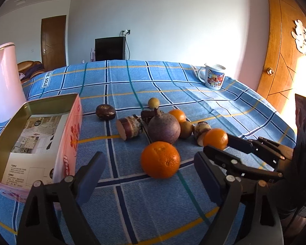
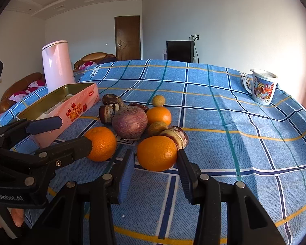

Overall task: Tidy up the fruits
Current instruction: 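Grasp an orange with the right gripper while the left gripper grasps another orange, then carry both oranges over the tin box and open both grippers to drop them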

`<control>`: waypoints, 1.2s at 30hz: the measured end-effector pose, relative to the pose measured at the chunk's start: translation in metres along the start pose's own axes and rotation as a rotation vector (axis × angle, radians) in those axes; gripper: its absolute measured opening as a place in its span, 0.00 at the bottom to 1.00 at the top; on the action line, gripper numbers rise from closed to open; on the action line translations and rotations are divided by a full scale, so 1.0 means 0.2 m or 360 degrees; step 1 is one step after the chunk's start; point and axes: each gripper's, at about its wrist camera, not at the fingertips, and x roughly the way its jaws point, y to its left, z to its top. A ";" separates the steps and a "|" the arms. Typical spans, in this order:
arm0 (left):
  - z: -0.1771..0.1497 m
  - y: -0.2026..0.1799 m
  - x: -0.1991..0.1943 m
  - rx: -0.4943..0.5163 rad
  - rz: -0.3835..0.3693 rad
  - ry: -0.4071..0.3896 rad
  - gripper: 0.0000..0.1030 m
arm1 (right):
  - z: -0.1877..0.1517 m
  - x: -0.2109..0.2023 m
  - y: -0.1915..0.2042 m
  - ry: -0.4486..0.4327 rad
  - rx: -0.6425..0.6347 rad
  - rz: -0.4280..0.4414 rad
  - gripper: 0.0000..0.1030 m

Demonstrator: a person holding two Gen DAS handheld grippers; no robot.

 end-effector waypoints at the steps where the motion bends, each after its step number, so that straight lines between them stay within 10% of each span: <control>1: 0.01 -0.01 0.02 0.0017 0.0000 0.0023 0.79 | 0.00 -0.01 -0.02 -0.0021 0.0019 -0.0002 0.43; 14: 0.01 -0.03 0.17 0.0035 -0.0087 0.0254 0.48 | 0.02 -0.10 -0.11 -0.0173 0.0091 -0.0021 0.43; 36: 0.09 0.31 -0.17 -0.0090 0.0160 -0.0160 0.48 | 0.24 -0.12 0.20 -0.0349 -0.0157 0.0180 0.43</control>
